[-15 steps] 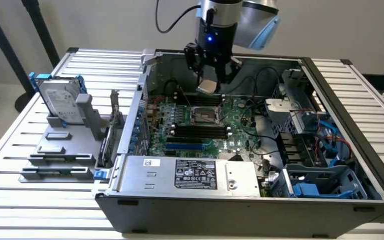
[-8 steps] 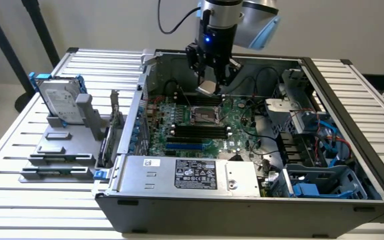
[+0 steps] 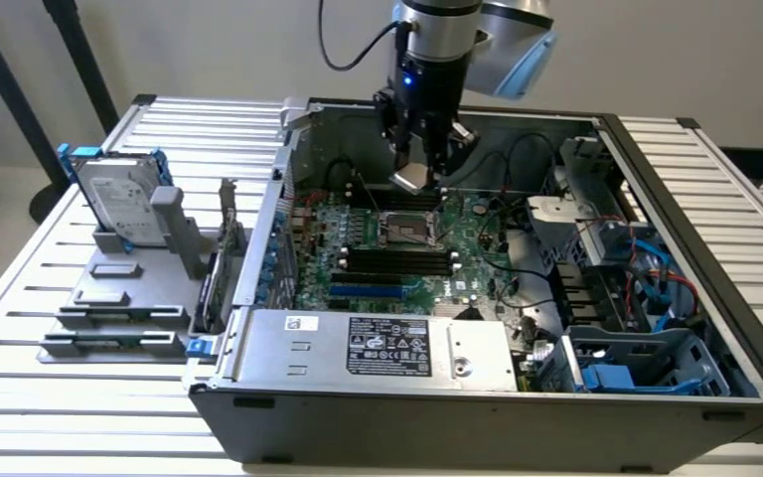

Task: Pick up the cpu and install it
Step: 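Place the cpu into insertion slot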

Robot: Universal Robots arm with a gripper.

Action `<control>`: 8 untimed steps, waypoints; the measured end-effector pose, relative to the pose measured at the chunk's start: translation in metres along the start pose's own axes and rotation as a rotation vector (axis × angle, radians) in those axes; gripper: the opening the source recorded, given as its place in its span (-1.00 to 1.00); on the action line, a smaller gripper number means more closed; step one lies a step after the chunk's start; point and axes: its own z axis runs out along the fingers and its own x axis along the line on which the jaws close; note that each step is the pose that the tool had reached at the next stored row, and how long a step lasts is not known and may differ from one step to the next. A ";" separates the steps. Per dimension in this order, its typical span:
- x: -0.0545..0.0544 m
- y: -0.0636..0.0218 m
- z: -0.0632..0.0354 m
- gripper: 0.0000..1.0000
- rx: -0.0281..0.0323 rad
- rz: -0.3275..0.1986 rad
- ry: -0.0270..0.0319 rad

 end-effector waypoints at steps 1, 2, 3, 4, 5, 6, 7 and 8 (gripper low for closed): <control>0.000 0.0000 0.0006 0.10 -0.0006 0.018 -0.0009; 0.000 0.0000 0.0012 0.10 -0.0012 0.036 -0.0018; 0.000 -0.0001 0.0018 0.10 -0.0018 0.054 -0.0027; 0.000 -0.0001 0.0025 0.10 -0.0025 0.073 -0.0036; 0.000 -0.0002 0.0031 0.10 -0.0030 0.091 -0.0046; 0.000 -0.0002 0.0038 0.10 -0.0037 0.109 -0.0055; 0.000 -0.0002 0.0045 0.10 -0.0043 0.127 -0.0063; 0.000 -0.0003 0.0052 0.10 -0.0049 0.146 -0.0073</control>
